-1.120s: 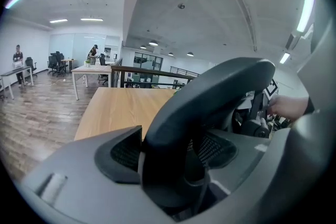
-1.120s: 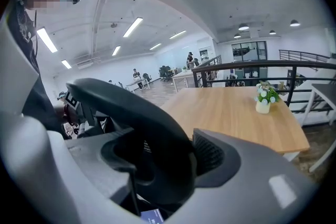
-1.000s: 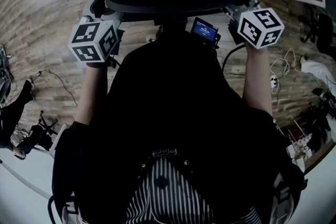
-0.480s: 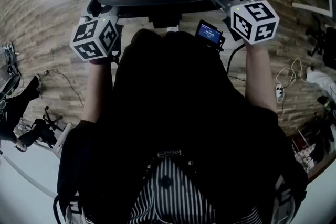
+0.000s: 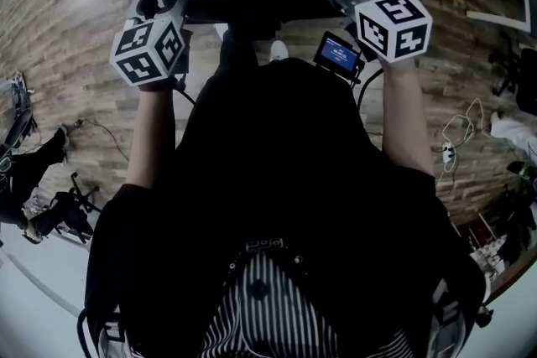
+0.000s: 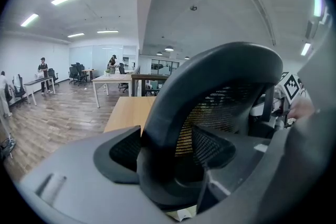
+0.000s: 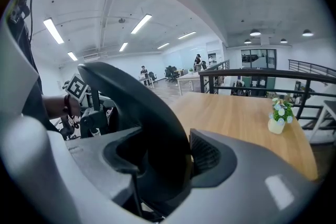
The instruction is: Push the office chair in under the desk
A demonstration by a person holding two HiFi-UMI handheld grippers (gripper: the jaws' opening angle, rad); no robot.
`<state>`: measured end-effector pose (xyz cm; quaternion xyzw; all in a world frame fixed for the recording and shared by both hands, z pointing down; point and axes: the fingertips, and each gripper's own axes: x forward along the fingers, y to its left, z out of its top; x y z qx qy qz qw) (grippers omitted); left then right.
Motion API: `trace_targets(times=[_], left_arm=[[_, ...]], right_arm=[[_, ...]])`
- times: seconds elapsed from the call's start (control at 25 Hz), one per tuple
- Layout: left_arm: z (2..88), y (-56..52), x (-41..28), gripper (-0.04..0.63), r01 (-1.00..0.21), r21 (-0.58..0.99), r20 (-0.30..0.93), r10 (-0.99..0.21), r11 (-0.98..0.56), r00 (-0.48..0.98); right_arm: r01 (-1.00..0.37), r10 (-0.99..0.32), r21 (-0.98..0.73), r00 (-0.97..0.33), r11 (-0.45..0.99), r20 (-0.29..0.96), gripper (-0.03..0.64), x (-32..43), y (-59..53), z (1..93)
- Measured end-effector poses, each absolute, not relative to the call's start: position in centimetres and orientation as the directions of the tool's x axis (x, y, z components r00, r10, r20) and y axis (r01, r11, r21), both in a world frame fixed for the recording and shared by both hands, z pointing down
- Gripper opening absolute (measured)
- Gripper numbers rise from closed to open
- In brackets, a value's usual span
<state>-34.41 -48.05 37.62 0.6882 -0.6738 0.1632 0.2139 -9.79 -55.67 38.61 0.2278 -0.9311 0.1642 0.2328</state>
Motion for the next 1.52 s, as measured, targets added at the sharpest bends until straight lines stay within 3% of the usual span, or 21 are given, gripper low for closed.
trace_targets(times=[1.04, 1.52], left_arm=[[37.3, -49.6, -32.7, 0.298, -0.996, 0.083, 0.499, -0.863, -0.039, 0.075], [36.5, -51.6, -36.5, 0.304, -0.993, 0.111, 0.443, -0.892, -0.049, 0.093]], right_arm=[[-0.511, -0.345, -0.245, -0.796, 0.824, 0.498, 0.255, -7.9, -57.2, 38.6], [-0.521, -0.36, -0.243, -0.794, 0.818, 0.491, 0.256, -11.4, -58.8, 37.7]])
